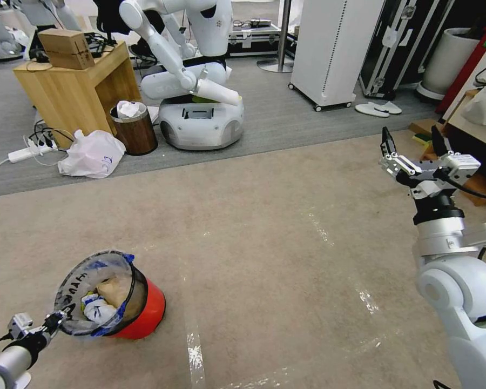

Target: Pick up the trash bin and place the garbage on the floor into it.

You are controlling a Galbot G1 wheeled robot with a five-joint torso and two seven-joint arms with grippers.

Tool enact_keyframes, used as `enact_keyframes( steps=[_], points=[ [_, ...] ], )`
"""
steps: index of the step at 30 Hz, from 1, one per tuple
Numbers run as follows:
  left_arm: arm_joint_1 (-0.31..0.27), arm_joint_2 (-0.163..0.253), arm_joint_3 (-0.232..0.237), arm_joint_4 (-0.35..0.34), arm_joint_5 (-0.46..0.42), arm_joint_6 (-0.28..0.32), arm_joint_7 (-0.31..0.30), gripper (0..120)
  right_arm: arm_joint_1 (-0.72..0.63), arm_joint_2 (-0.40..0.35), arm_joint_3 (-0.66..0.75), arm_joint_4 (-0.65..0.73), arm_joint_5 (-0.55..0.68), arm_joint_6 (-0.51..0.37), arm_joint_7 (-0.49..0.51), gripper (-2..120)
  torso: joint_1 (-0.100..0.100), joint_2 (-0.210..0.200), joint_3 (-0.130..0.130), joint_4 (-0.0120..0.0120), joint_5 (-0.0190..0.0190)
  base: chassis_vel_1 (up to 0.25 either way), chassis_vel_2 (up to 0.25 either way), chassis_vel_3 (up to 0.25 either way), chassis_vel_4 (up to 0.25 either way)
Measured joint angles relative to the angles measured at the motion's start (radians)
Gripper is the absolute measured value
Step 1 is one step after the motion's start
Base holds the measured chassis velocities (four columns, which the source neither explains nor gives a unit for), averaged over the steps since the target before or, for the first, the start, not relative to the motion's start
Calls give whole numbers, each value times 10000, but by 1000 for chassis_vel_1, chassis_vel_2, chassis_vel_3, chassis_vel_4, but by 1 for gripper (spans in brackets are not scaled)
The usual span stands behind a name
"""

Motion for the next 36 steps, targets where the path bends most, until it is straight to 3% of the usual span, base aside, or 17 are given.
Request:
enact_keyframes(
  steps=[5, 7, 10, 12, 16, 18, 20, 22, 25, 32, 36],
  points=[
    [20, 35, -29, -69, 43, -25, 41, 20, -29, -14, 13, 2, 0, 5, 1, 98, 0, 1, -1, -2, 3, 0, 0, 0, 0],
    [63, 79, -67, -109, 98, -36, 56, 33, -79, -17, 24, 20, 0, 20, 1, 98, 0, 0, -1, -1, 1, 0, 0, 0, 0],
    [86, 85, -86, -134, 113, -40, 62, 38, -99, -16, 25, 28, -1, 27, 0, 98, -1, 0, -1, -1, 1, 0, 0, 0, 0],
    [137, 86, -122, -194, 171, -65, 88, 50, -146, -8, 28, 42, -12, 43, -2, 98, -1, 1, -1, -1, 0, 0, 0, 0, 0],
    [183, 86, -157, -253, 231, -76, 131, 59, -184, -3, 31, 42, -34, 66, -6, 98, 0, 0, -1, 0, 1, 0, 0, 0, 0],
    [218, 111, -202, -303, 435, -148, 232, 73, -216, 1, 32, 54, -50, 80, -11, 98, 0, 1, 0, -1, 1, 0, 0, 0, 0],
    [225, 127, -221, -321, 548, -187, 281, 77, -227, 6, 31, 57, -56, 86, -12, 98, 0, 0, -1, -1, 0, 0, 0, 0, 0],
    [234, 188, -276, -344, 891, -257, 420, 88, -273, 31, 0, 57, -108, 125, -13, 98, 0, 0, -1, 0, 1, 0, 0, 0, 0],
    [236, 257, -313, -301, 1152, -356, 535, 94, -316, 52, -27, 57, -138, 153, -16, 98, 0, 0, -1, 0, 1, 0, 0, 0, 0],
    [234, 341, -348, -228, 1383, -445, 641, 95, -347, 70, -59, 58, -158, 164, -18, 98, 0, 0, 0, 0, 0, 0, 0, 0, 0],
    [190, 664, -429, 14, 2253, -851, 1009, 96, -403, 102, -136, 30, -219, 209, -28, 98, 0, 1, 0, 0, -1, 0, 0, 0, 0]
  ],
)
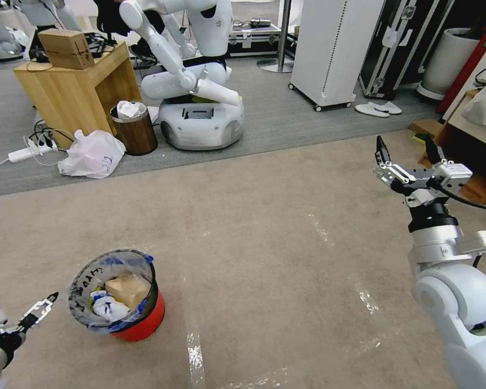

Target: Pick up the trash bin and place the garbage on the floor into it.

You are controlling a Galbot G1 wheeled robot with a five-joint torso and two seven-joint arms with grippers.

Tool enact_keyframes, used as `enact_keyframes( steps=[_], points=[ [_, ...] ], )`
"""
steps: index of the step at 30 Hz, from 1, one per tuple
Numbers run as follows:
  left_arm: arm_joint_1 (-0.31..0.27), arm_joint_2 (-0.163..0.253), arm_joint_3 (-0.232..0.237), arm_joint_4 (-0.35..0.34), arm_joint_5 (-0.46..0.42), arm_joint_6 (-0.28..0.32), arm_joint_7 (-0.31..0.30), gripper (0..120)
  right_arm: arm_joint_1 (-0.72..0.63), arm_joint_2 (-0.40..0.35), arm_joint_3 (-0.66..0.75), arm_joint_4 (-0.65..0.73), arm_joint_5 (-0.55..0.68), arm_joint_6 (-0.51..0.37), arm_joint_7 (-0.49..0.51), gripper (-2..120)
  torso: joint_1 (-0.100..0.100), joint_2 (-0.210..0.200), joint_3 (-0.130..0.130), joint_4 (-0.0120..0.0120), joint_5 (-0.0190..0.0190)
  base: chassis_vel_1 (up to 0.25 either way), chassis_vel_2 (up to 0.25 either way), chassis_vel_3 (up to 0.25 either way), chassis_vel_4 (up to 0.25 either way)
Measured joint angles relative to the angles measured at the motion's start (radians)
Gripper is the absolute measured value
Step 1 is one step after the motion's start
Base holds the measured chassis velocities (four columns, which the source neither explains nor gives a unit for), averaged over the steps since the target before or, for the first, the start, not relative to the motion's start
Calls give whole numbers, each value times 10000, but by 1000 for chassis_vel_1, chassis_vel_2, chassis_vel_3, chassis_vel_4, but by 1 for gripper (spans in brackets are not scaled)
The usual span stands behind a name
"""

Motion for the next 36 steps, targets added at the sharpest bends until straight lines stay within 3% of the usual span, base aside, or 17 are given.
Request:
enact_keyframes(
  steps=[4, 10, 13, 14, 16, 18, 19, 20, 22, 24, 25, 26, 28, 36],
  points=[
    [-15, 138, -60, -25, 327, -215, 92, 97, -12, 18, -26, -32, -23, 13, 0, 98, 0, -1, 0, 0, 1, 0, 0, 0, 0],
    [229, 149, -162, -822, 1346, -573, 363, 97, -29, 55, -44, -35, -12, 17, 23, 98, 0, 0, -1, 1, 1, 0, 0, 0, 0],
    [571, -87, -83, -2028, 2193, -1300, 489, 97, -180, 129, -65, 104, 197, -7, 164, 99, 0, 0, 0, 0, 4, 0, 0, 0, 0],
    [571, -87, -83, -2028, 2193, -1300, 489, 97, -180, 129, -65, 104, 197, -7, 164, 99, 0, 0, 0, 0, 4, 0, 0, 0, 0],
    [812, -382, 52, -2962, 2582, -1866, 488, 97, -387, 181, -33, 186, 361, -5, 276, 99, 0, 0, 0, 0, 2, 0, 0, 0, 0],
    [879, -474, 98, -3258, 2689, -2006, 470, 97, -448, 198, -21, 204, 403, 11, 311, 99, 0, 0, -1, 0, 3, 0, 0, 0, 0],
    [1040, -698, 215, -3905, 2957, -2296, 428, 98, -577, 249, 12, 230, 431, 31, 398, 99, 0, 0, 0, 0, 5, 0, 0, 0, 0],
    [1040, -698, 215, -3905, 2957, -2296, 428, 98, -577, 249, 12, 230, 431, 31, 398, 99, 0, 0, 0, 0, 5, 0, 0, 0, 0],
    [1306, -1073, 440, -5263, 3341, -2649, 304, 99, -801, 428, 81, 279, 274, 137, 546, 100, 0, 0, -1, -1, 7, 0, 0, 0, 0],
    [1358, -1136, 473, -5501, 3430, -2685, 277, 100, -826, 462, 99, 291, 247, 151, 567, 100, 0, 0, -1, -2, 8, 0, 0, 0, 0],
    [1517, -1310, 554, -6062, 3644, -2765, 242, 100, -892, 594, 208, 342, 139, 195, 616, 100, 0, 0, -1, -1, 5, 0, 0, 0, 0],
    [1517, -1310, 554, -6062, 3644, -2765, 242, 100, -892, 594, 208, 342, 139, 195, 616, 100, 0, 0, -1, -1, 5, 0, 0, 0, 0],
    [1806, -1545, 672, -6746, 4119, -2951, 219, 99, -1063, 811, 477, 446, 6, 215, 703, 100, 0, 0, -1, 1, 5, 0, 0, 0, 0],
    [2256, -1828, 967, -7105, 4950, -3377, 204, 100, -1628, 1224, 1082, 671, -173, 299, 764, 100, 0, 0, -1, 0, 3, 0, 0, 0, 0]
  ],
)
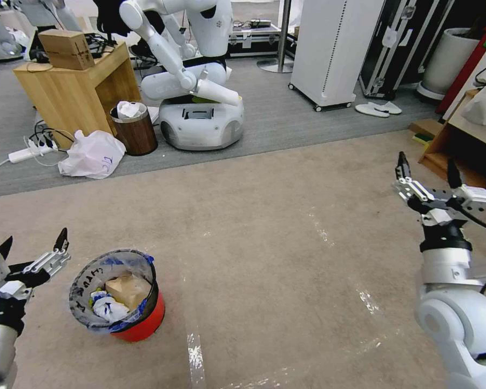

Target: Pick up the trash bin and place the garbage on the floor into it.

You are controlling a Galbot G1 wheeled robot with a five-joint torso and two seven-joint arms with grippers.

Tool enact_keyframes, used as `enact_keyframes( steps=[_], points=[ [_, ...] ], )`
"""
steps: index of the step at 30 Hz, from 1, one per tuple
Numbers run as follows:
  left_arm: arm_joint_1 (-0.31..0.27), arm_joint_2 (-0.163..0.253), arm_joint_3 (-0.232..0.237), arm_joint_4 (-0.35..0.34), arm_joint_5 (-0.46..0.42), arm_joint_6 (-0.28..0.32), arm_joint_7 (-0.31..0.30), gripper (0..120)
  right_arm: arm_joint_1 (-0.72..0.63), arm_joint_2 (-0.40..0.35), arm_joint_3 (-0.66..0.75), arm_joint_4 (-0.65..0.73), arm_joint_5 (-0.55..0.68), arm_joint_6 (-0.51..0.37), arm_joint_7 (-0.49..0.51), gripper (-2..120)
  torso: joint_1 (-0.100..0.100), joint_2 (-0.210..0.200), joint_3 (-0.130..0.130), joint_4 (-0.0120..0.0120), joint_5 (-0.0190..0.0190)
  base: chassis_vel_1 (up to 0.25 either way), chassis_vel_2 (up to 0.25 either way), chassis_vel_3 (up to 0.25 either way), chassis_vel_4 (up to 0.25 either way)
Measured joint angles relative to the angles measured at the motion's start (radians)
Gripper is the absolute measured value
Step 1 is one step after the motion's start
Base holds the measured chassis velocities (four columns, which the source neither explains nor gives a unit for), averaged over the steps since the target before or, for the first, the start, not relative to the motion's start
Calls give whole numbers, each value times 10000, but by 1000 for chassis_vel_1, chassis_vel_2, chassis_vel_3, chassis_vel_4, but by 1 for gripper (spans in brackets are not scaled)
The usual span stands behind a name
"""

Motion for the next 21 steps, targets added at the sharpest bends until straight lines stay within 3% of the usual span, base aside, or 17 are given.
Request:
enact_keyframes(
  steps=[7, 14, 21],
  points=[
    [24, -215, 376, 44, 1226, -227, -320, 99, -671, 254, 1078, 398, -978, -503, 769, 100, 0, 1, 0, 0, -1, 0, 0, 0, 0],
    [-71, -217, 962, 202, 1187, -157, -666, 99, -1345, 521, 1355, 740, -1198, -863, 942, 100, 0, 0, 0, 0, -2, 0, 0, 0, 0],
    [-395, -284, 1641, 548, 1618, -349, -746, 99, -2227, 1167, 631, 671, -1826, -893, 908, 100, 0, 0, 0, -2, -1, 0, 0, 0, 0]
  ],
)
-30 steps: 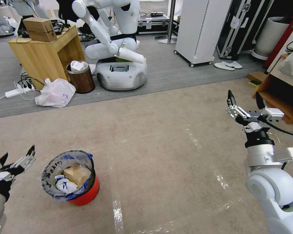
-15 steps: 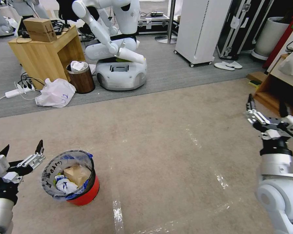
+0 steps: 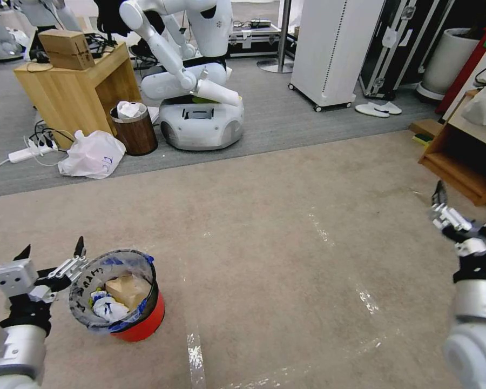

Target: Pick up the trash bin and place the garbage on the floor into it.

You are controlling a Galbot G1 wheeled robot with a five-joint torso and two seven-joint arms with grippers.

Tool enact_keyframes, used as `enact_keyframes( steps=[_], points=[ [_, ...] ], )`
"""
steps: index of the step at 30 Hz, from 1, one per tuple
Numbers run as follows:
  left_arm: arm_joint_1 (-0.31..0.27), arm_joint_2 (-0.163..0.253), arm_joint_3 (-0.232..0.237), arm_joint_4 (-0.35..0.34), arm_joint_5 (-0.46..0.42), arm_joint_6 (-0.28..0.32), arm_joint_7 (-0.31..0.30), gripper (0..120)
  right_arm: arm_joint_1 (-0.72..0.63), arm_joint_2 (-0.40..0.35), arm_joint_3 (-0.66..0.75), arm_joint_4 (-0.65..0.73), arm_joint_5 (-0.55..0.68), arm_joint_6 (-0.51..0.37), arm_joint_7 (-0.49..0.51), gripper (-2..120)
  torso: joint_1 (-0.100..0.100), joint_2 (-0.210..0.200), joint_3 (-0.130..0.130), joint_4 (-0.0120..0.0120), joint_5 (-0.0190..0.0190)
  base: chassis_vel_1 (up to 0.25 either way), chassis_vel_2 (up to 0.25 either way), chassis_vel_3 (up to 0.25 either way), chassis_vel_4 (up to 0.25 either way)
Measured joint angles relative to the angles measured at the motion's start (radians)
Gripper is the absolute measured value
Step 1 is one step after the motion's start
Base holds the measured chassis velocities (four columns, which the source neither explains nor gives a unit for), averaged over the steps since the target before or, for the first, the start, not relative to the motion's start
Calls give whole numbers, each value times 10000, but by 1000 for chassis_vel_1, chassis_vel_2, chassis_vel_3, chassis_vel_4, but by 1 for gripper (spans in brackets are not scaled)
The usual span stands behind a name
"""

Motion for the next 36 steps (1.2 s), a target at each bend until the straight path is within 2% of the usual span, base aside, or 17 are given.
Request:
enact_keyframes(
  steps=[4, 9, 16, 22, 31, 36],
  points=[
    [-65, -31, 283, 260, 250, -179, 12, 99, -79, 354, -248, -57, -183, -18, 1, 100, 0, 0, 0, 2, -1, 0, 0, 0, 0],
    [-170, -3, 332, 425, 303, -311, 43, 100, -1, 496, -511, -73, -314, -63, -43, 100, 0, 0, 0, 3, -2, 0, 0, 0, 0],
    [-229, 59, 441, 544, 312, -510, 197, 100, -56, 488, -1329, -12, -190, -30, -402, 100, 0, 0, 0, 2, -2, 0, 0, 0, 0],
    [-206, 25, 722, 639, 617, -685, 273, 100, -117, 377, -2417, -116, -437, 21, -731, 100, 0, 0, 0, 2, 0, 0, 0, 0, 0],
    [-154, -178, 1119, 773, 1048, -795, 324, 100, -103, 540, -2768, -349, -1024, 82, -748, 100, 0, 0, 0, 2, -1, 0, 0, 0, 0],
    [-165, -183, 1133, 773, 1098, -795, 324, 100, -170, 600, -2719, -350, -1266, 188, -743, 100, 0, 0, 0, 1, -1, 0, 0, 0, 0]
  ],
)
